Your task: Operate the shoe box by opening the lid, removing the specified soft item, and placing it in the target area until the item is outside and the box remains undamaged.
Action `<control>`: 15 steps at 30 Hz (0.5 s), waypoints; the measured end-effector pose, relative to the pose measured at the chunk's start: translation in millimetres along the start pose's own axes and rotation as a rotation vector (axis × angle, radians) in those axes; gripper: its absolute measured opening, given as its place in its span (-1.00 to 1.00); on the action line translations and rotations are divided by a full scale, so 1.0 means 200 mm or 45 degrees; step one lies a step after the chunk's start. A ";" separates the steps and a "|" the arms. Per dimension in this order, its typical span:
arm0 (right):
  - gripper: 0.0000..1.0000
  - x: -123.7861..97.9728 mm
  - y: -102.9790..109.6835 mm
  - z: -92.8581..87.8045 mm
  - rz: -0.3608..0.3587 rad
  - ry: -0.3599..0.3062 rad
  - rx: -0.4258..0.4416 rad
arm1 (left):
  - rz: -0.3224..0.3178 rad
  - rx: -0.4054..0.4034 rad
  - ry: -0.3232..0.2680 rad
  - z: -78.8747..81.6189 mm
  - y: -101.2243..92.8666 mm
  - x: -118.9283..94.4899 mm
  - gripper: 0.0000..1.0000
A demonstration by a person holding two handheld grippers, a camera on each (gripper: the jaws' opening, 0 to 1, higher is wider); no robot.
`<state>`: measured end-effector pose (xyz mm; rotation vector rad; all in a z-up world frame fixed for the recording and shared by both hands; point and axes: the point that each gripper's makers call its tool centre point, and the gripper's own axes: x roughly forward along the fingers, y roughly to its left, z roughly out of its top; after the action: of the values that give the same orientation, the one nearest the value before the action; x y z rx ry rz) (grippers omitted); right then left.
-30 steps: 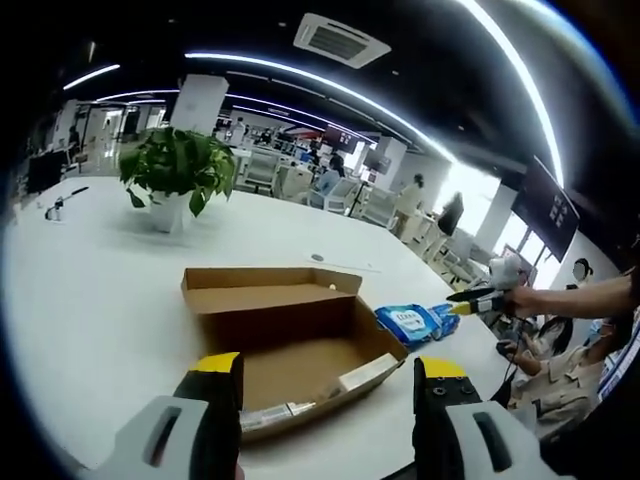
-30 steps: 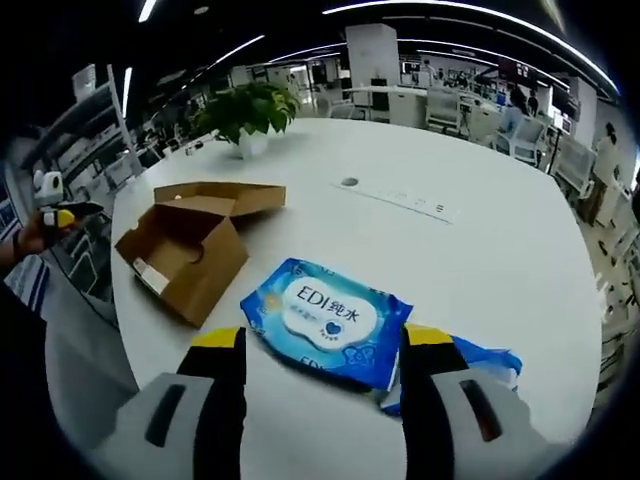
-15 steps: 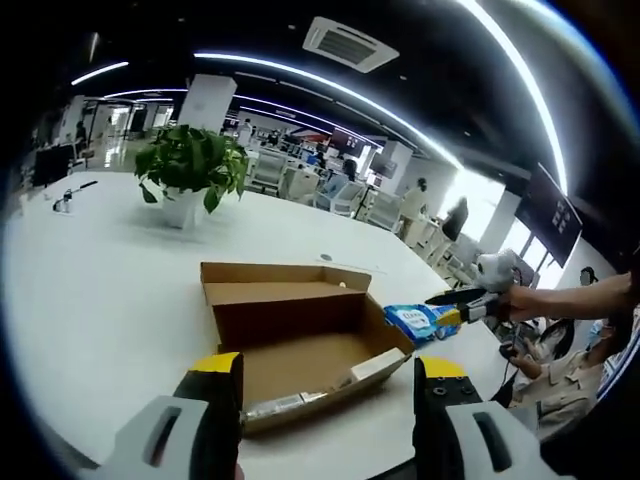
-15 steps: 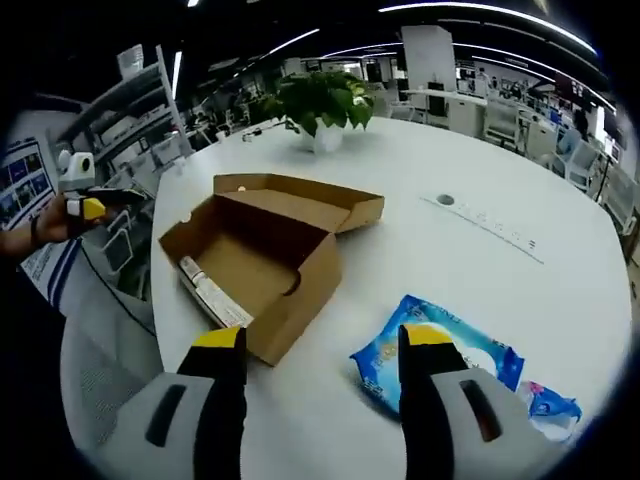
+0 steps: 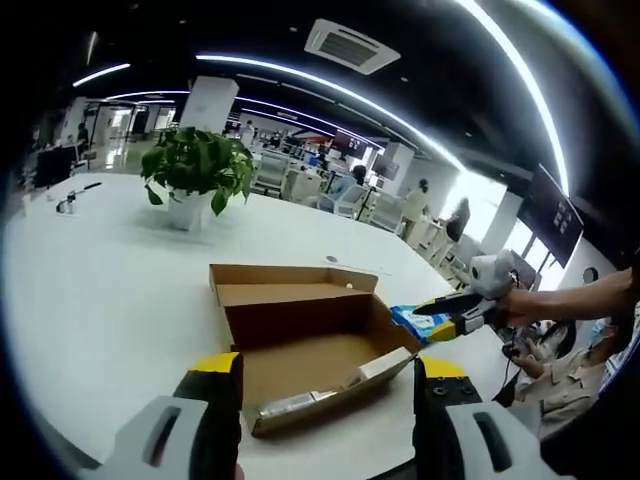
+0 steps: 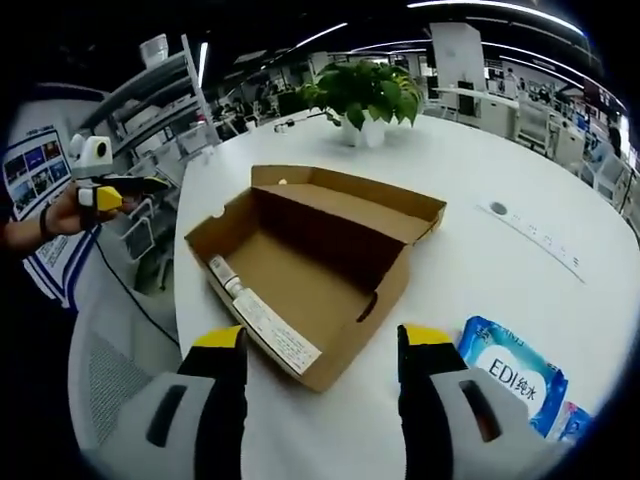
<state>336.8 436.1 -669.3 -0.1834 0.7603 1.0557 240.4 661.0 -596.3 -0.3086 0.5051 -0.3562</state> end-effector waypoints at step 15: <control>0.12 0.10 -0.05 0.06 0.027 0.063 -0.029 | -0.021 0.038 -0.026 0.09 0.04 0.08 0.41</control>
<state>356.2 451.1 -674.7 -0.2219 0.7969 1.0833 263.5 664.8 -591.1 -0.2874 0.4769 -0.3759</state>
